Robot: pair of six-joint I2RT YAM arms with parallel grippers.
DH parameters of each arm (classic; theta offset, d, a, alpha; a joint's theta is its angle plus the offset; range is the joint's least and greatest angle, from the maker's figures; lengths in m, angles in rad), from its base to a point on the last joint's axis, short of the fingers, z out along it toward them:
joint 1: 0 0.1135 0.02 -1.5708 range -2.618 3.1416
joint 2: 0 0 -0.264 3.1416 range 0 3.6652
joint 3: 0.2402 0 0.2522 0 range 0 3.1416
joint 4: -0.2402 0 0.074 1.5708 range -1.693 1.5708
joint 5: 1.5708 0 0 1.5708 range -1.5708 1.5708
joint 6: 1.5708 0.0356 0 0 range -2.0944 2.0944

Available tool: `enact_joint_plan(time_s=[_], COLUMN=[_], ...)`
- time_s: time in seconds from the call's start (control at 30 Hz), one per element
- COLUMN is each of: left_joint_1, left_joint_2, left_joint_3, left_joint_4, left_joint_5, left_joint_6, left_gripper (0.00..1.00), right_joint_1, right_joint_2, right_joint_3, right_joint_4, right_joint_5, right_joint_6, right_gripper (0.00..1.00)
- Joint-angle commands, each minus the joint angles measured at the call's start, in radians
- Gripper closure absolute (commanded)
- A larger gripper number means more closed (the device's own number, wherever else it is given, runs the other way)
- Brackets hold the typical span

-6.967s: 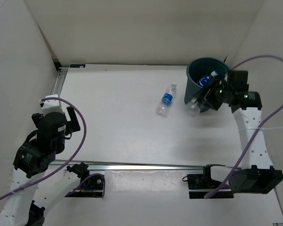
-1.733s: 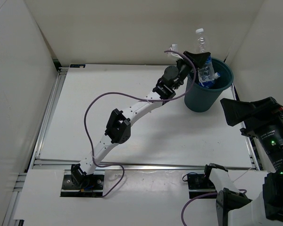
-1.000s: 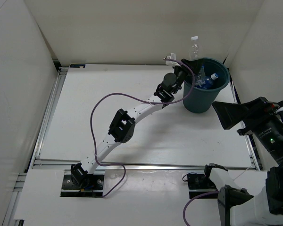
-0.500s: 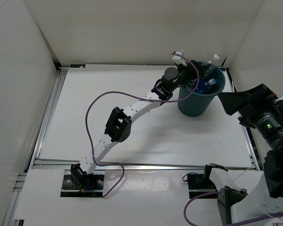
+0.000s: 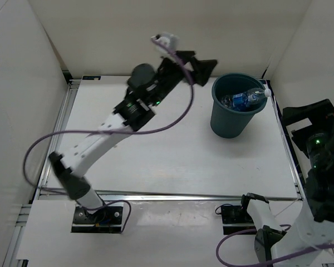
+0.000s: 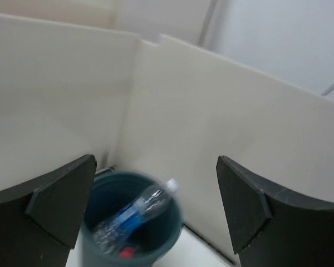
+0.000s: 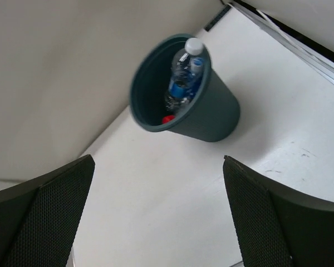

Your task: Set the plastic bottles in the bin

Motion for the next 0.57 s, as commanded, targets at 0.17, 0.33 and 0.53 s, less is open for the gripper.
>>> enact_joint_plan(time_s=[0.17, 0.33, 0.53], left_joint_1=[-0.022, -0.031, -0.031], left_joint_2=[-0.668, -0.926, -1.086], left_joint_3=[-0.683, -0.884, -0.985], left_joint_4=[-0.266, -0.565, -0.853], left_joint_5=[-0.414, -0.669, -0.999], left_joint_6=[0.147, 0.048, -0.105], left_gripper=[0.00, 0.00, 0.00], right_joint_1=[0.003, 0.018, 0.018], right_joint_2=[0.005, -0.056, 0.018], right_joint_3=[-0.211, -0.393, -0.446], right_joint_4=[0.233, 0.287, 0.186], right_joint_5=[-0.045, -0.153, -0.159], right_joint_6=[-0.089, -0.055, 0.011], right_gripper=[0.01, 0.01, 0.01])
